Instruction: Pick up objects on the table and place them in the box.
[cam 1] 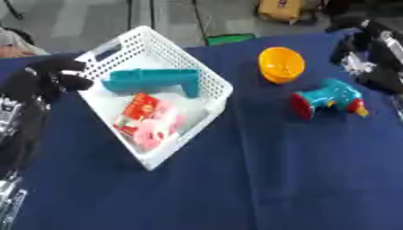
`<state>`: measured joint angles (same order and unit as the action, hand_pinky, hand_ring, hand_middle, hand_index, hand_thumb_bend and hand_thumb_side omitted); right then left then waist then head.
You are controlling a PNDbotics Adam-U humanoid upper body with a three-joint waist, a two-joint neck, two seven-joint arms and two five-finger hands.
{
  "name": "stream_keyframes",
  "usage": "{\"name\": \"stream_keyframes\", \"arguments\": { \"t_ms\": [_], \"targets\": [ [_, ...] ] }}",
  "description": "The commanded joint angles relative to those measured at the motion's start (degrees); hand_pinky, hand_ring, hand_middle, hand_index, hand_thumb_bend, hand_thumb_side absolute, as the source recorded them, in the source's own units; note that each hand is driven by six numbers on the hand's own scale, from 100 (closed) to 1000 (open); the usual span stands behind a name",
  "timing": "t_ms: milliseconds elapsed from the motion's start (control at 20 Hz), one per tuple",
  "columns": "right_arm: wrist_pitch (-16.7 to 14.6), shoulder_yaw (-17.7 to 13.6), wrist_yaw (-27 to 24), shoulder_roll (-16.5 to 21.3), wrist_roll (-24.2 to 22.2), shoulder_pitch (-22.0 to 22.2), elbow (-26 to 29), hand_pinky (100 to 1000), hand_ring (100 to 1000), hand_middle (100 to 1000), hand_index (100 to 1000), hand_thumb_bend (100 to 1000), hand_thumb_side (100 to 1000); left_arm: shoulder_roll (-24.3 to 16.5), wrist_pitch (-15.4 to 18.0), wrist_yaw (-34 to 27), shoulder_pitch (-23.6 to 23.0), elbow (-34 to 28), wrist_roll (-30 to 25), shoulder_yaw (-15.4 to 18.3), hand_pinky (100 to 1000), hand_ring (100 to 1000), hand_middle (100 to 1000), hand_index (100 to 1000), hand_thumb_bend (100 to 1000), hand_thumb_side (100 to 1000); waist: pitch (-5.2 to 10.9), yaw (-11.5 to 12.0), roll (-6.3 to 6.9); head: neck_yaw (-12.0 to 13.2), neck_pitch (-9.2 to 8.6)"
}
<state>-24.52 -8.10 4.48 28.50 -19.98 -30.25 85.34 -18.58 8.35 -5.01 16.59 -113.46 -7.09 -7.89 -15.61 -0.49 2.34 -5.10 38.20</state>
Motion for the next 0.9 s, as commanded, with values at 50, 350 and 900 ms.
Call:
{"name": "stream_keyframes", "arguments": {
  "t_ms": [50, 350, 900],
  "targets": [
    [-0.2, -0.7, 0.0, 1.8, -0.1, -0.8, 0.5, 428, 479, 749, 886, 100, 481, -0.6, 0.0, -0.2, 0.6, -1.1, -0.1, 0.3, 769, 694, 732, 824, 233, 940, 1.09, -0.1, -0.28, -0.1, -0.82],
    [-0.3, -0.8, -0.1, 2.0, 0.0, -0.9, 0.5, 428, 479, 748, 886, 100, 478, -0.6, 0.0, -0.2, 0.7, -1.1, -0.2, 0.3, 769, 693, 731, 823, 233, 940, 1.02, -0.1, -0.36, -0.3, -0.73],
    [-2.3, 0.0, 1.5, 4.8, -0.9, -2.3, -1.8, 441, 484, 754, 883, 100, 443, -0.7, -0.1, -0.1, 0.6, -1.1, -0.3, 0.2, 769, 693, 730, 823, 232, 940, 1.18, 0.0, -0.62, -0.5, -0.54]
  ]
}}
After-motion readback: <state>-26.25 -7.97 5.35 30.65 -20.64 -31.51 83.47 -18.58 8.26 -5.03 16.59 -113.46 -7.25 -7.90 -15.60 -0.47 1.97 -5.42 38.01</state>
